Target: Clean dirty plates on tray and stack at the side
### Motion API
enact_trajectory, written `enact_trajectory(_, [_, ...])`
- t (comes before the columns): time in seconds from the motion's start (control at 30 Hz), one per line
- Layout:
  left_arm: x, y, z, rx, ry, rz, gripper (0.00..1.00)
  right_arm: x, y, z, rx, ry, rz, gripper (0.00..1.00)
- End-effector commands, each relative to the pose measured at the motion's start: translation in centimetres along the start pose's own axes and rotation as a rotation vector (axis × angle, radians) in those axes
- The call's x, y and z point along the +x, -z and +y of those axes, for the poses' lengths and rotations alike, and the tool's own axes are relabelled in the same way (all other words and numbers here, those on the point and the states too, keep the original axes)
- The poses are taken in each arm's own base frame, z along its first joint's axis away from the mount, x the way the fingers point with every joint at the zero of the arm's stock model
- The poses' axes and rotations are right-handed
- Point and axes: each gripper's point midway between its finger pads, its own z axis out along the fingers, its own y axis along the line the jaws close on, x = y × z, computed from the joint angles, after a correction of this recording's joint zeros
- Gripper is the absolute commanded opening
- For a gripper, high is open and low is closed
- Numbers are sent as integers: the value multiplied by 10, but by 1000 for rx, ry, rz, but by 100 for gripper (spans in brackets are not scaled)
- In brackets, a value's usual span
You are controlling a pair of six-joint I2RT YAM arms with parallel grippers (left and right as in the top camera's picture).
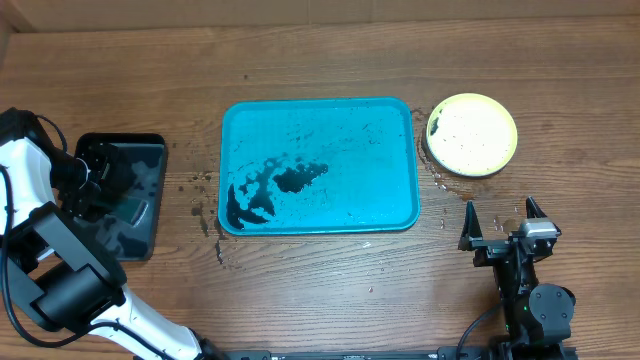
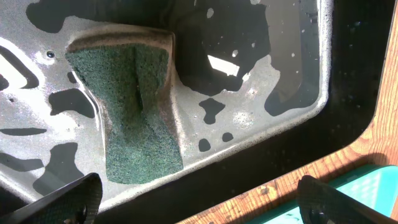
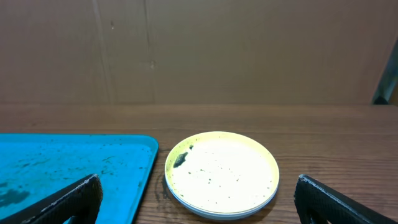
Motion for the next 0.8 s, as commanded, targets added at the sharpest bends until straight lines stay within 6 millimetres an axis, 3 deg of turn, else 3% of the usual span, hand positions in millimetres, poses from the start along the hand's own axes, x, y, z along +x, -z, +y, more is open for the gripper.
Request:
enact_trajectory(0.0, [-3, 14, -9, 29, -22, -33, 100, 1, 0, -3, 13, 4, -7, 100])
enact_trajectory(0.33, [-8, 14, 1, -26, -21, -61, 100, 1, 0, -3, 13, 4, -7, 100])
enact_trajectory(0.47, [6, 18, 12, -70, -7, -20, 100, 1, 0, -3, 13, 4, -7, 100])
enact_trajectory(0.6, [19, 44, 2, -19, -31, -55, 100, 1, 0, -3, 13, 4, -7, 100])
enact_trajectory(0.77, [36, 96, -18, 24, -126, -219, 100, 1, 0, -3, 13, 4, -7, 100])
